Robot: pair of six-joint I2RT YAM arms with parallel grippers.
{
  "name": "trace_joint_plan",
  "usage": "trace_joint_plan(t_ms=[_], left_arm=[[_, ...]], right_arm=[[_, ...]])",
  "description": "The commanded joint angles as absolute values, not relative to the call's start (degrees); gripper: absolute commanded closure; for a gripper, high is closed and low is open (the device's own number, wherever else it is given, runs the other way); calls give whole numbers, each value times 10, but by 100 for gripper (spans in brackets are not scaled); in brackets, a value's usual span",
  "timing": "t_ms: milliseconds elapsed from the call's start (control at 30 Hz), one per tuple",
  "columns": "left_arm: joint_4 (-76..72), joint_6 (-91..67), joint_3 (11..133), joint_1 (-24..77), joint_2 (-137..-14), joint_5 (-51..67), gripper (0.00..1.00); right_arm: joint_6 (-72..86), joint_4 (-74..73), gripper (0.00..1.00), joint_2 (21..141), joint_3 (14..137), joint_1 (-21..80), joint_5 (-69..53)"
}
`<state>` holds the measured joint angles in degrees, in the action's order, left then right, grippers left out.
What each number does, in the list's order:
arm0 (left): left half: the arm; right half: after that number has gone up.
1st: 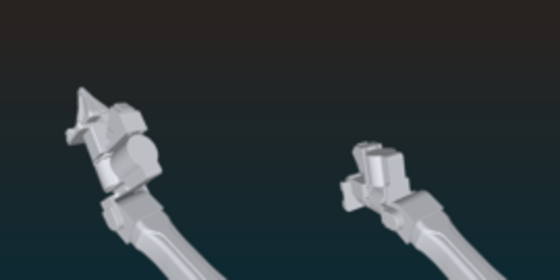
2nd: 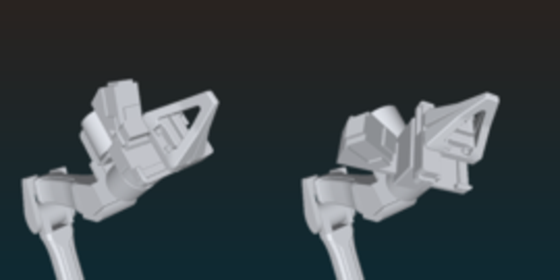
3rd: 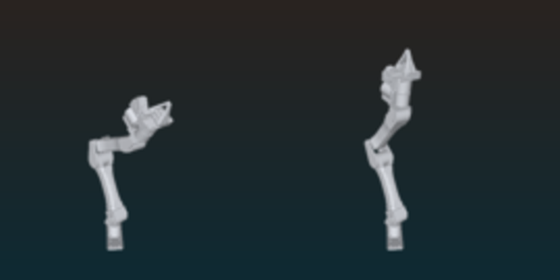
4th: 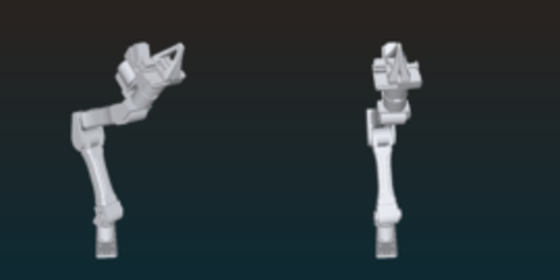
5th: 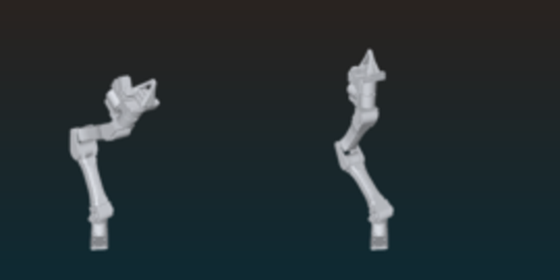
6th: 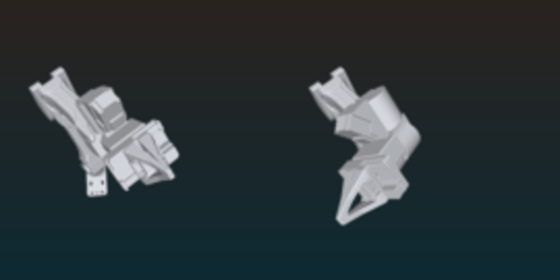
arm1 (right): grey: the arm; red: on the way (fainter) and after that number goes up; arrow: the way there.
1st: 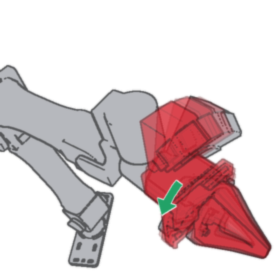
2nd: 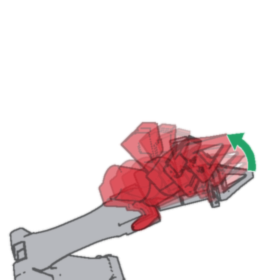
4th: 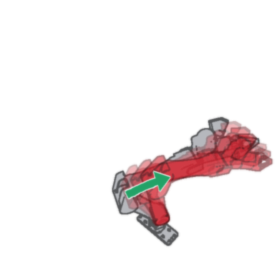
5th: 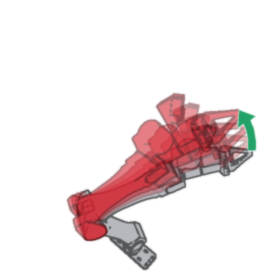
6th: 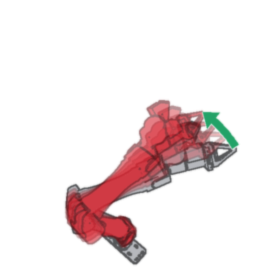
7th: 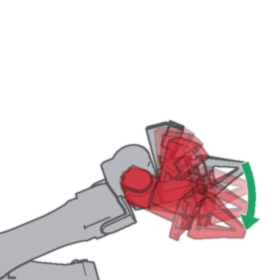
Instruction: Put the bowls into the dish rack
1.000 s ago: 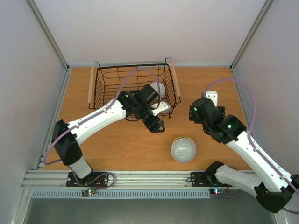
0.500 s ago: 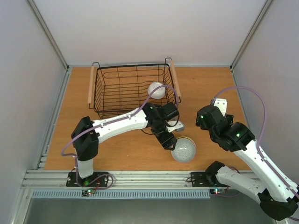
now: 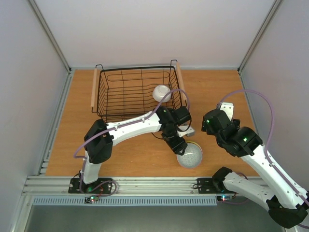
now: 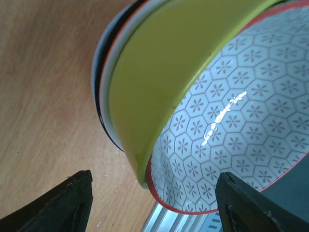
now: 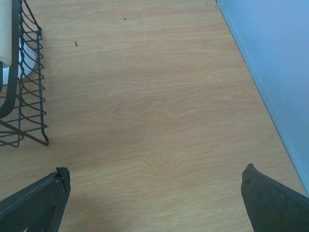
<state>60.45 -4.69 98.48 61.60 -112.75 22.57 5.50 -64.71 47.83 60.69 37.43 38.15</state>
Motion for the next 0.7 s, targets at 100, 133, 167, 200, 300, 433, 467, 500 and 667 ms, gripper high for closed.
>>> trace_joint_plan(t_ms=[100, 133, 167, 200, 300, 433, 467, 500, 667], left_arm=[[629, -46, 995, 634, -1132, 231, 33], [629, -46, 993, 635, -1133, 232, 34], [628, -46, 992, 636, -1134, 231, 34], [628, -46, 991, 637, -1135, 232, 35], [627, -44, 990, 637, -1140, 235, 35], [627, -43, 989, 637, -1146, 239, 38], [627, -42, 989, 637, -1148, 239, 45], [627, -42, 989, 637, -1148, 240, 52], [628, -43, 990, 638, -1150, 243, 65]], right_arm=[[56, -633, 1, 498, 600, 375, 373], [56, -634, 1, 500, 601, 375, 371], [57, -634, 1, 502, 601, 375, 370], [57, -633, 1, 503, 600, 375, 369], [57, -633, 1, 500, 600, 375, 368], [57, -634, 1, 497, 600, 375, 369], [58, -634, 1, 497, 600, 375, 371], [59, -635, 1, 495, 601, 375, 373], [58, -634, 1, 489, 600, 375, 374]])
